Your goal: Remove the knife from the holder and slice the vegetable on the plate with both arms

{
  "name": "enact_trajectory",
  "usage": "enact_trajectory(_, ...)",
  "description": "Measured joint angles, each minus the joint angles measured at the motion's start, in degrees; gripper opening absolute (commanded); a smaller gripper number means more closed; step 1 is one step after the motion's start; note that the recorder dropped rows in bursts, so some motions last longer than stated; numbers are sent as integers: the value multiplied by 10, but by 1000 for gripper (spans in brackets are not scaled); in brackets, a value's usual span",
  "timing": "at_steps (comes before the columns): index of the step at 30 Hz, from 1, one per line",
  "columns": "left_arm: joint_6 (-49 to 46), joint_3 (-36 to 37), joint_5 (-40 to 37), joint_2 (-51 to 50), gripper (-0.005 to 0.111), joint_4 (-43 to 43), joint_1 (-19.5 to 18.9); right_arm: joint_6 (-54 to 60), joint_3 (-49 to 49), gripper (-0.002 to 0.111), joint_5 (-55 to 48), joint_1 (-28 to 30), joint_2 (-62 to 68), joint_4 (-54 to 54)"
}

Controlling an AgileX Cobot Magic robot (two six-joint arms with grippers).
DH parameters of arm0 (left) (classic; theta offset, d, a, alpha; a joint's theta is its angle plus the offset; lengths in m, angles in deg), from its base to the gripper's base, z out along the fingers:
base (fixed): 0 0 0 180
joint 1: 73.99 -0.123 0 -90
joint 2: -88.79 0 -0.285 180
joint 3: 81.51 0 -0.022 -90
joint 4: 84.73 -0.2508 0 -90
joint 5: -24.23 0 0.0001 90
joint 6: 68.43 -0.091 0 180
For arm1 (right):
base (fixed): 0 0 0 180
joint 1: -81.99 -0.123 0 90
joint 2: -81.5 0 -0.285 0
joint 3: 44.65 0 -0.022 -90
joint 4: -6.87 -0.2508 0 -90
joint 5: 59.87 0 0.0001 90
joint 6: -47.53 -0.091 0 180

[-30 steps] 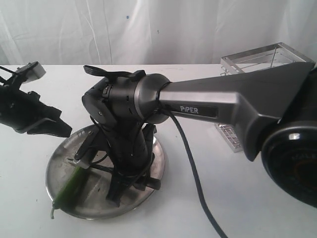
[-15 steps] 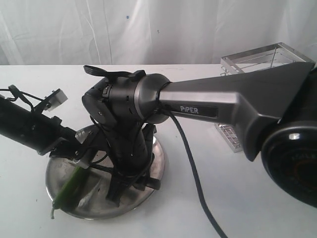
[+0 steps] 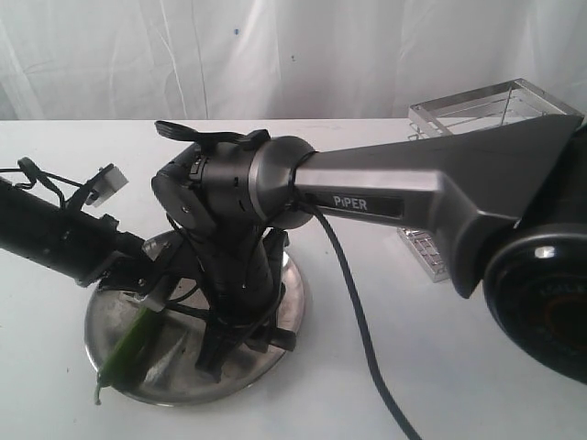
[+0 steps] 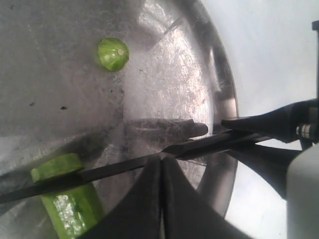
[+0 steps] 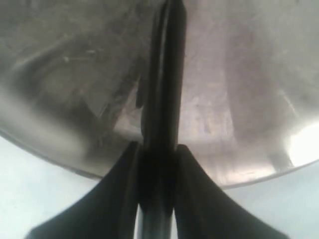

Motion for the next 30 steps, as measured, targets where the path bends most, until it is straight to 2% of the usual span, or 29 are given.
enact_trajectory(4, -5, 0, 3, -4, 0, 7, 7, 0, 0, 0, 1, 0, 0, 0)
enact_trajectory(11, -5, 16, 46, -36, 0, 9, 40, 0, 3, 0, -4, 0, 9, 1)
enact_trajectory(16, -1, 15, 46, -32, 0, 13, 40, -1, 4, 0, -6, 0, 10, 1)
enact_trajectory(19, 4, 5, 52, -14, 0, -10, 36, -1, 3, 0, 3, 0, 9, 1)
enact_trajectory(27, 30, -6, 42, 77, 0, -36, -11, -7, 1, 0, -1, 0, 8, 2)
enact_trajectory(30, 36, -6, 41, 87, 0, -42, -17, -19, 1, 0, -8, 0, 8, 19)
